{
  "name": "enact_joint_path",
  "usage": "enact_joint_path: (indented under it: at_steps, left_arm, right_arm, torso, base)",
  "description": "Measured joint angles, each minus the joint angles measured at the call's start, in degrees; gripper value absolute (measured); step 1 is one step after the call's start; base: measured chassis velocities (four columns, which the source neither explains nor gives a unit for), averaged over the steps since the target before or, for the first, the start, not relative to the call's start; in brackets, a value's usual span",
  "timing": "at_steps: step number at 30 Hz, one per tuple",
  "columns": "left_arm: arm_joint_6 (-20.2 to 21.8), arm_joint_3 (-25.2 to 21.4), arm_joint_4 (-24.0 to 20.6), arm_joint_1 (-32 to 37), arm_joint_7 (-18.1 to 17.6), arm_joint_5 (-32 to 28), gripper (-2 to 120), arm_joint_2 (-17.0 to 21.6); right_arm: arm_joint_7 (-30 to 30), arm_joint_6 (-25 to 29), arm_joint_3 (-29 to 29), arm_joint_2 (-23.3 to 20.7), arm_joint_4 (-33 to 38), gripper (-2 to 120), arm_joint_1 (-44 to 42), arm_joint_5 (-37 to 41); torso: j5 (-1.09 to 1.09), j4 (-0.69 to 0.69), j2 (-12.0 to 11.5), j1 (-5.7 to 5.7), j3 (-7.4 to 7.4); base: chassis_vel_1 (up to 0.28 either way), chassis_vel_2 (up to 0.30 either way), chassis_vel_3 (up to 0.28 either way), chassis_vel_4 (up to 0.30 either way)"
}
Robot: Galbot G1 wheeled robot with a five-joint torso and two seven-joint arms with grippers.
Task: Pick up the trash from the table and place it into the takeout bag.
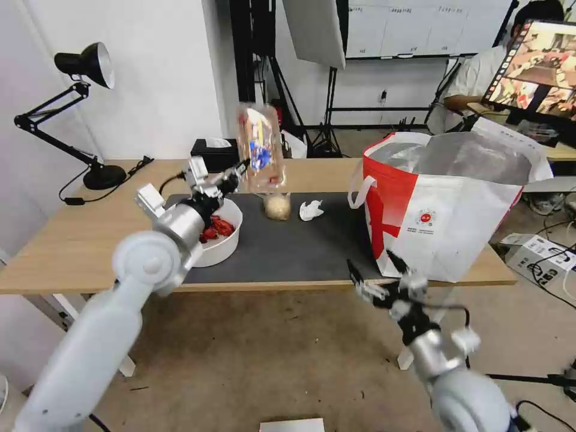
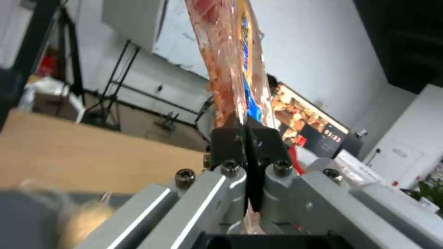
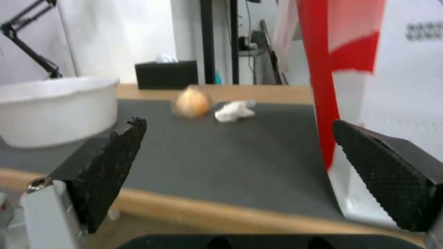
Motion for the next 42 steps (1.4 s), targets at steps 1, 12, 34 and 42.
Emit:
enact_joint_path:
  at_steps: [1,12,34,42]
  left_arm:
    - [-0.5,2.0,0.6,-2.6,0.2,0.0,0,0.6]
    - [-4.1,21.8,12.7,-23.1,-0.1,3.1,0,-8.0]
    - [-6.0,37.0,32.4,-36.2,1.4,16.3,0,-26.6]
    - [-6.0,40.1,33.0,-35.4,2.7,17.9,0,-27.5]
  right_arm:
    - [0.2,1.4,0.4,1.2,0.1,100,-2.8,-2.5]
    - [2.5,6.2,1.6,9.8,0.1,100,-11.3,-13.8]
    - [2.5,7.0,0.0,10.3,-3.7,100,-9.2,-14.4]
    - [2.6,6.9,0.0,10.2,-4.2,100,-8.5,-13.8]
  torso:
    - [-0.01,0.0,0.0,0.0,0.0]
    - [0.02,-0.03,0.0,0.01,0.0]
    - [0.01,-0.01,0.0,0.02,0.01]
    - [0.0,0.0,0.0,0.02,0.01]
  base:
    - [0.0,0.0,0.0,0.0]
    - [0.0,0.0,0.0,0.0]
    - [0.0,0.0,0.0,0.0]
    - [0.0,0.0,0.0,0.0]
